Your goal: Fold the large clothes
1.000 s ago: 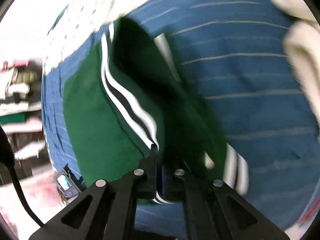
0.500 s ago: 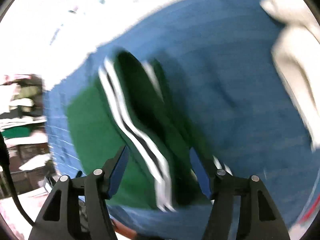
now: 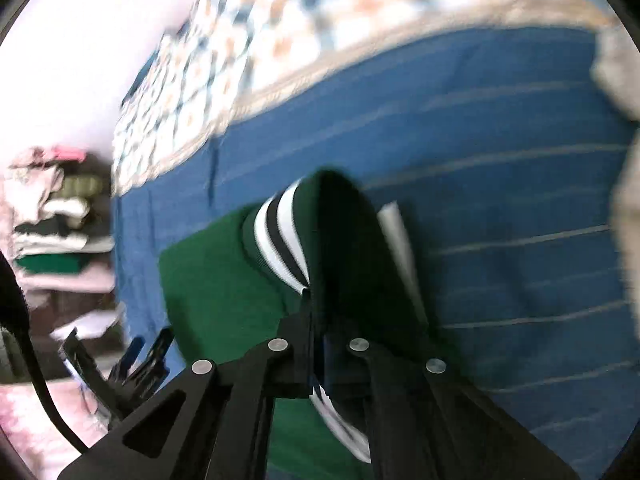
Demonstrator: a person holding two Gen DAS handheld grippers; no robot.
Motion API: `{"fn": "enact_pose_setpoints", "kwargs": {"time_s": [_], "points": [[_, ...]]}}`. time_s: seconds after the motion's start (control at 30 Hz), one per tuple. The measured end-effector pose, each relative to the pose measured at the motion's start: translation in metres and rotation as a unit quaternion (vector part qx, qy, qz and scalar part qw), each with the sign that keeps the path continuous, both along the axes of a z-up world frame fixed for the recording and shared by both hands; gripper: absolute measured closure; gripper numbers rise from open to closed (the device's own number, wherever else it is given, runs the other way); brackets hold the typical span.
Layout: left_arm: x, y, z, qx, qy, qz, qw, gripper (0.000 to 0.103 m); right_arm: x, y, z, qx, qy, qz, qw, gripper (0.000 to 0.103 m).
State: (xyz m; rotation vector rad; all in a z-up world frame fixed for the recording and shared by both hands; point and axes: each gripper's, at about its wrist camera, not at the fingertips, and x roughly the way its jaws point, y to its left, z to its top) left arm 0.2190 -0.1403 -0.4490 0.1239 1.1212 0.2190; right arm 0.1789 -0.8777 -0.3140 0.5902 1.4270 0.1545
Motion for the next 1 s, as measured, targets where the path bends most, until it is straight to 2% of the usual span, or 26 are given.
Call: {"fn": "enact_pose_setpoints", "kwargs": {"time_s": [0.07,0.1,0.17,0.23,0.27,0.3,0.33,0.43,0.6,0.67,0.7,0.73,0.77,0.87,0.97,1.0], "points": [[0.013,-0.01,-0.012,0.041,0.009,-0.013,0.999,0.0,0.004,-0.004,-0.03,-0.021,0.046,0.005,0.999,0.101],[0.018,-0.011,-0.021,0.064,0.023,-0.016,0.9975,0.0,0.007,0.003,-0.051,-0.035,0.08,0.035,0.996,0.098],[0.022,-0.004,-0.026,0.072,0.034,-0.013,0.9968,0.0,0.008,0.009,-0.06,-0.01,0.109,0.045,0.993,0.087],[0.02,0.011,-0.021,0.045,0.032,0.0,0.9985,0.0,0.001,0.006,-0.042,0.023,0.095,0.051,0.994,0.068],[0.017,0.016,-0.018,0.035,0.03,0.009,0.9989,0.0,-0.006,0.001,-0.032,0.026,0.089,0.053,0.994,0.046],[0.014,0.021,-0.013,0.03,0.029,0.017,0.999,0.0,-0.017,-0.005,-0.023,0.034,0.085,0.051,0.995,0.034],[0.006,0.027,-0.007,0.023,0.025,0.027,0.9991,0.0,-0.03,-0.011,-0.018,0.048,0.089,0.051,0.994,0.034],[-0.019,0.036,0.005,0.008,0.022,0.053,0.9983,0.0,-0.066,-0.031,-0.026,0.075,0.139,0.047,0.986,0.034],[-0.06,0.041,0.008,0.018,0.042,0.079,0.9958,0.0,-0.111,-0.031,-0.07,0.067,0.204,0.036,0.976,0.033],[-0.074,0.041,0.007,0.029,0.05,0.075,0.9954,0.0,-0.112,-0.026,-0.077,0.057,0.194,0.033,0.979,0.034],[-0.08,0.037,0.005,0.036,0.054,0.069,0.9955,0.0,-0.113,-0.022,-0.074,0.046,0.177,0.033,0.983,0.047],[-0.085,0.034,0.002,0.041,0.058,0.061,0.9956,0.0,-0.113,-0.019,-0.067,0.04,0.155,0.04,0.986,0.067],[-0.087,0.031,0.0,0.042,0.062,0.053,0.9958,0.0,-0.115,-0.013,-0.059,0.039,0.137,0.05,0.989,0.079],[-0.094,0.013,-0.016,0.041,0.089,0.017,0.995,0.0,-0.122,0.0,-0.019,-0.014,0.093,0.068,0.993,0.081],[-0.098,-0.002,-0.029,0.028,0.093,-0.007,0.9953,0.0,-0.134,-0.02,0.015,-0.007,0.077,0.013,0.997,0.082],[-0.098,-0.007,-0.034,0.026,0.095,-0.014,0.995,0.0,-0.135,-0.026,0.014,-0.005,0.087,0.001,0.996,0.082]]}}
